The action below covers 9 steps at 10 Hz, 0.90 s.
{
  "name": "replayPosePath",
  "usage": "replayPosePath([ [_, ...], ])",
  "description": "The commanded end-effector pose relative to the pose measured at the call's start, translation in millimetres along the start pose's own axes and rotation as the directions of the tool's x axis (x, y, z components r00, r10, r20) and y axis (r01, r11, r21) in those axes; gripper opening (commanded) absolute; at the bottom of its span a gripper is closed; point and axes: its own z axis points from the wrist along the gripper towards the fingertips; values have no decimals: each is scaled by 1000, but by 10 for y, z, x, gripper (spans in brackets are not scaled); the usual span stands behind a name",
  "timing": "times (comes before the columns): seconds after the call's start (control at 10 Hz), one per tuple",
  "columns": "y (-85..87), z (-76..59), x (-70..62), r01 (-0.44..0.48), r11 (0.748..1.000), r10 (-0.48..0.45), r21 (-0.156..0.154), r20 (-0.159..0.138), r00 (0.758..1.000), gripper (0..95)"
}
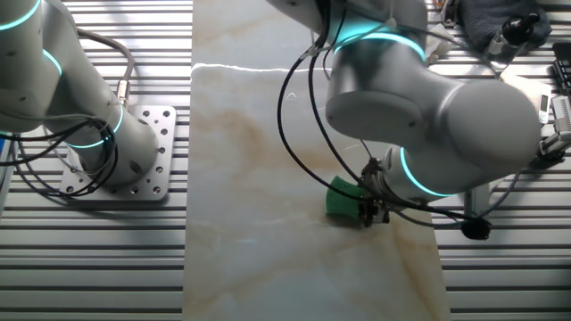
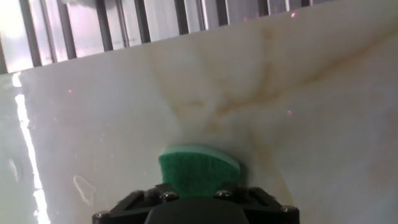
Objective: Clean the tabletop with a sponge
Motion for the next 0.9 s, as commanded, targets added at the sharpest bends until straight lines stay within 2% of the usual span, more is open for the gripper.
replayPosePath([
  [0.1,27,23,16,-2,1000,1,2,4,1000,570],
  [0.3,41,19,22,5,1000,-5,10,21,1000,570],
  [0.4,42,18,22,5,1000,-6,8,30,1000,760],
  [0.6,42,14,22,21,1000,-21,4,46,999,760],
  [0.9,42,30,20,18,1000,-18,1,51,999,760],
])
